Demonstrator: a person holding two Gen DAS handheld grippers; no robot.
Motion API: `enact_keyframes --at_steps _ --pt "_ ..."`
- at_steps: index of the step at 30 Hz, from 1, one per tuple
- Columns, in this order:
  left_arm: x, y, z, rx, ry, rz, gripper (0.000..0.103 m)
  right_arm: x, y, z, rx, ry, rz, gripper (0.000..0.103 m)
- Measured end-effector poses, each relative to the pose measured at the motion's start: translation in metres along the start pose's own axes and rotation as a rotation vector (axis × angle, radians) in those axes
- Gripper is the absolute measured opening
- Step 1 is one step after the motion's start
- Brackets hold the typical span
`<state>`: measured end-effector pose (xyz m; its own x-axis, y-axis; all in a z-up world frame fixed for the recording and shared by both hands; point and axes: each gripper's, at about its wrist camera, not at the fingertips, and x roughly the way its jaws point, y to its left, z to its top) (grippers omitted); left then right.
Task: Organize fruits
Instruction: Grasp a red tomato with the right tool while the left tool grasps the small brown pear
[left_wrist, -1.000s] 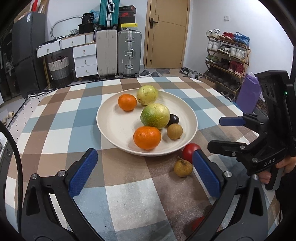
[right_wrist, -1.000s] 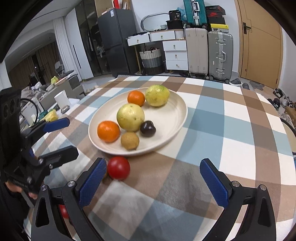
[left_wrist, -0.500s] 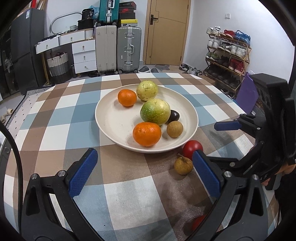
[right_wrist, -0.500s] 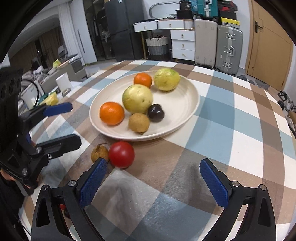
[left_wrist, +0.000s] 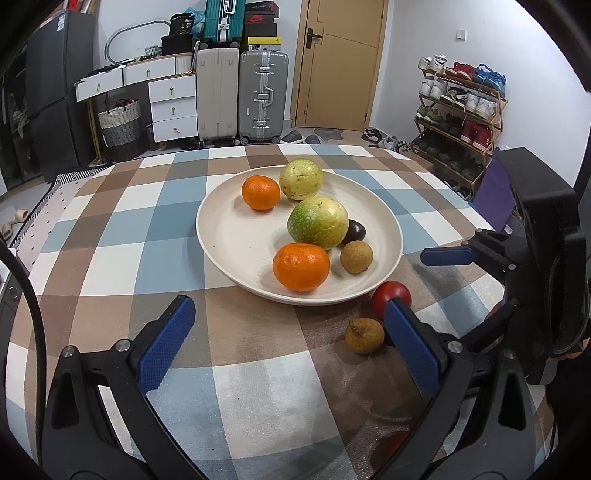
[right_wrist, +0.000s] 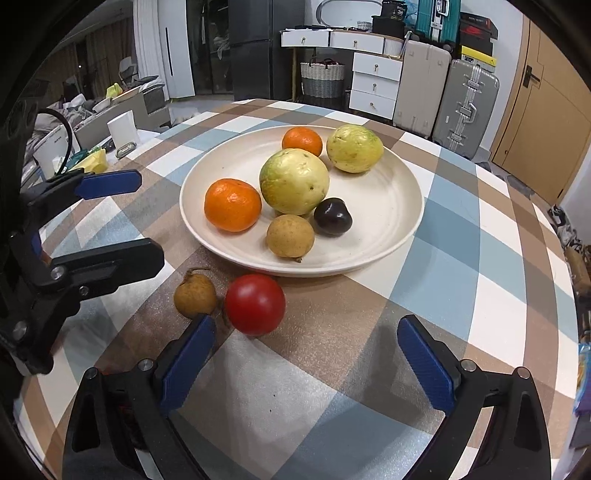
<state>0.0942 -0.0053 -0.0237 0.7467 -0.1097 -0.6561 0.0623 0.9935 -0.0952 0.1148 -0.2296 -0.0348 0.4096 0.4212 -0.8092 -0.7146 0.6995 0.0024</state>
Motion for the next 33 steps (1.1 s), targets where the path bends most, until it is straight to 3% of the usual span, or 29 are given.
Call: enact_keyframes --at_steps 6,21,33 --pt "0.0 0.0 0.001 0.002 0.003 -0.001 0.102 0.0 0.004 0.002 -0.011 -0.006 0.032 0.074" --pt "0.003 -0.002 0.001 0.015 0.015 -0.024 0.102 -0.005 0.017 0.004 -0.06 -0.038 0.097 0.032" --pt "0.008 -0.014 -0.003 0.063 0.061 -0.083 0.101 -0.018 0.006 -0.004 -0.032 -0.067 0.087 0.031"
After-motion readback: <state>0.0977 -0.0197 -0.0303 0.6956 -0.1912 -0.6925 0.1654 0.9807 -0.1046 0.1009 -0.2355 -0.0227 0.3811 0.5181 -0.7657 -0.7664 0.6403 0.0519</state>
